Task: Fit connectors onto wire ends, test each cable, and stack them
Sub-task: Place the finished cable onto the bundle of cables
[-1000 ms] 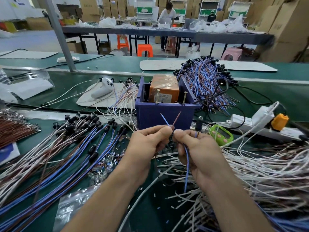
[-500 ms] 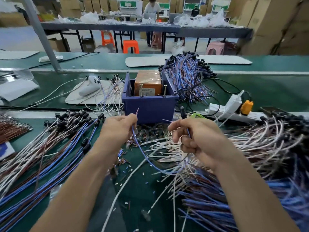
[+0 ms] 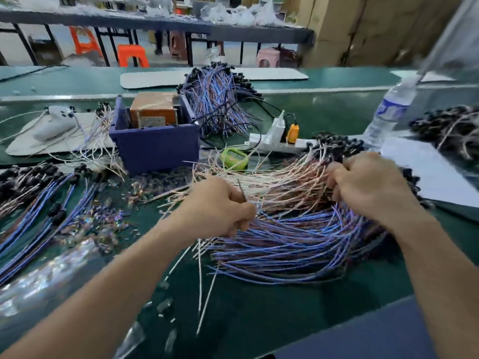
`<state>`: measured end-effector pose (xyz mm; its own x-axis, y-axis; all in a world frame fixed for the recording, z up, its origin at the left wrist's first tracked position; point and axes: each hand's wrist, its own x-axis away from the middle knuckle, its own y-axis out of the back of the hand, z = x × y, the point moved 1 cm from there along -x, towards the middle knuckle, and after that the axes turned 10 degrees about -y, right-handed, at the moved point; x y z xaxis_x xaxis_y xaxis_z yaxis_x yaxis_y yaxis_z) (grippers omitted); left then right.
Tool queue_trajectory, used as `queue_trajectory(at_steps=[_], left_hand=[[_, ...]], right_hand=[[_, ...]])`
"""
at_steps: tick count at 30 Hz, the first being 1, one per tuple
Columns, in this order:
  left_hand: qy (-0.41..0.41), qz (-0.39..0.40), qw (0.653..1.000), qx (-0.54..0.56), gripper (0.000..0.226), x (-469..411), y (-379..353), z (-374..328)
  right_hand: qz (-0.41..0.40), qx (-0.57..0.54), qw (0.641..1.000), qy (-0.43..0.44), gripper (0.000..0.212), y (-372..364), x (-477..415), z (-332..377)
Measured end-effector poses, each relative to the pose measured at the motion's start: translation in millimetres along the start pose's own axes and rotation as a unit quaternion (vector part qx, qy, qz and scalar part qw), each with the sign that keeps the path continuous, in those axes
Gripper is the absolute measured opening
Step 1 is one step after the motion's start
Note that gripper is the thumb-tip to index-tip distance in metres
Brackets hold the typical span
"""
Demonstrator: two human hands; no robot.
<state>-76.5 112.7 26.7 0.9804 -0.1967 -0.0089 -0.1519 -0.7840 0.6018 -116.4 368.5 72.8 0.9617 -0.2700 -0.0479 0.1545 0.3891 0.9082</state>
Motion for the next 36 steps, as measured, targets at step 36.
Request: queue_trajectory(at_steps=[36], left_hand=[[0.118, -0.461, 0.861, -0.179, 0.011, 94.7, 109.6, 115.9]], right_hand=[[0.238, -0.255, 0.909, 0.227, 0.02, -189.4, 114.7, 244.8]])
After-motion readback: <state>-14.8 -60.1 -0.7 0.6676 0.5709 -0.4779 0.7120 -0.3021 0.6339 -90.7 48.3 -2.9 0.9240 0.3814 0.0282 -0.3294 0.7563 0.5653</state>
